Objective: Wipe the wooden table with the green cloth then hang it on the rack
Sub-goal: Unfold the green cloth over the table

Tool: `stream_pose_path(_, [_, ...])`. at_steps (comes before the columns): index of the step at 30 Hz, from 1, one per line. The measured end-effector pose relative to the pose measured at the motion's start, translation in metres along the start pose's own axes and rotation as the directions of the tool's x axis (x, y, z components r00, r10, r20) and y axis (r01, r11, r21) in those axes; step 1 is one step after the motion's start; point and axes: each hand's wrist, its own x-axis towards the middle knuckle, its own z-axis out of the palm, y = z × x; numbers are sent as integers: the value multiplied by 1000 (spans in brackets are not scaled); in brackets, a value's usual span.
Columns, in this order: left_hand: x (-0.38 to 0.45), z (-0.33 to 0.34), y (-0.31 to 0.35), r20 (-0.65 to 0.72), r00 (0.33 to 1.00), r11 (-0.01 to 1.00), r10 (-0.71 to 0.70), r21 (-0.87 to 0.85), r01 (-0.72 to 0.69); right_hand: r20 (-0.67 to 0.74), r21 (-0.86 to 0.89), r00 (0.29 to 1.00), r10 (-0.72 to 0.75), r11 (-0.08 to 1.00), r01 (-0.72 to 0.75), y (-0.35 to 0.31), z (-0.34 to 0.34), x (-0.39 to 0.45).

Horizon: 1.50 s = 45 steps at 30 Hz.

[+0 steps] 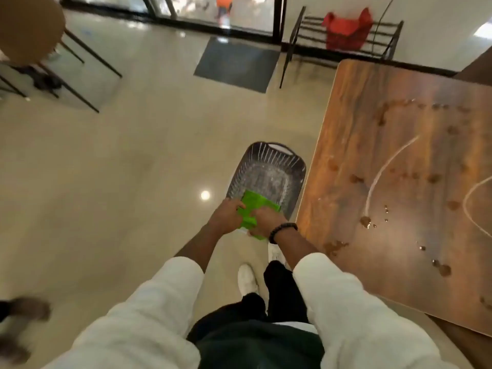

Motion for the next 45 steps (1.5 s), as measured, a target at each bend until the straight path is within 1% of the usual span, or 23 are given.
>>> stream_pose_path(1, [2,-1,-3,16,1000,1000,12,14,-12,-2,-34,1000,-13,999,13,-1,0,2])
stream_pose_path(4, [-1,-7,0,62,997,997,-43,61,39,-56,-116,998,-3,993,-3,-5,-1,1])
stream_pose_path(6, [-1,-4,-1,85,996,996,-25,87,18,-52,-141,998,-23,990,15,-10,-2,1])
stream_pose_path(8, [0,-2,-4,130,991,986,-2,168,-20,-41,-145,998,-36,989,30,-8,-2,4])
stream_pose_path(11, [0,1,-13,141,989,972,-35,235,1,-13,-80,999,-33,996,32,-3,-5,2])
stream_pose_path(16, [-3,-4,-15,108,994,947,-25,322,-11,-53,87,997,53,995,-49,1,-3,0])
stream_pose_path(19, [-6,-10,-18,44,999,941,6,338,-20,-112,203,992,64,978,-40,-2,-6,-5])
stream_pose_path(21, [-8,-18,-16,-15,1000,953,26,301,-21,-152,302,986,69,953,-20,-4,-15,-9])
stream_pose_path(23, [-9,-29,-11,-46,998,973,48,228,-37,-200,376,977,69,927,11,-6,-31,-15])
stream_pose_path(25, [-8,-41,-4,-53,995,993,80,88,-75,-261,432,963,63,900,58,-7,-53,-25])
stream_pose_path(27, [0,-57,1,-70,984,984,164,-62,-168,-311,506,947,80,858,94,-7,-78,-37])
stream_pose_path(28, [2,-67,8,-78,975,967,206,-135,-215,-331,556,940,85,822,121,-9,-92,-44])
stream_pose_path(30, [-1,-95,38,-53,974,918,219,-328,-224,-370,700,924,93,682,212,-11,-127,-62])
stream_pose_path(32, [-11,-122,71,66,974,854,216,-497,-156,-416,822,904,99,466,327,-14,-164,-85])
stream_pose_path(33, [-18,-133,88,135,960,829,246,-542,-136,-438,857,893,101,346,381,-15,-180,-98])
stream_pose_path(35, [-33,-153,124,249,916,770,315,-632,-93,-497,868,855,150,87,490,-15,-208,-124])
stream_pose_path(36, [-39,-158,142,267,905,723,332,-688,-62,-512,847,837,192,-49,529,-12,-218,-131])
stream_pose_path(37, [-46,-163,161,259,899,671,352,-740,-49,-524,809,820,230,-167,564,-9,-225,-137])
stream_pose_path(39, [-54,-167,196,177,914,581,365,-811,-75,-505,744,816,281,-338,577,-6,-228,-146])
stream_pose_path(41, [-61,-168,219,41,942,511,332,-848,-143,-457,702,814,359,-416,578,-5,-215,-155])
stream_pose_path(43, [-67,-165,232,-10,949,463,316,-871,-163,-412,701,836,363,-459,545,-4,-191,-160])
stream_pose_path(44, [-70,-162,235,-26,948,478,318,-859,-184,-410,703,848,336,-475,529,-7,-180,-164])
stream_pose_path(45, [-73,-160,237,-46,948,535,315,-817,-217,-415,709,850,324,-471,525,-9,-172,-166])
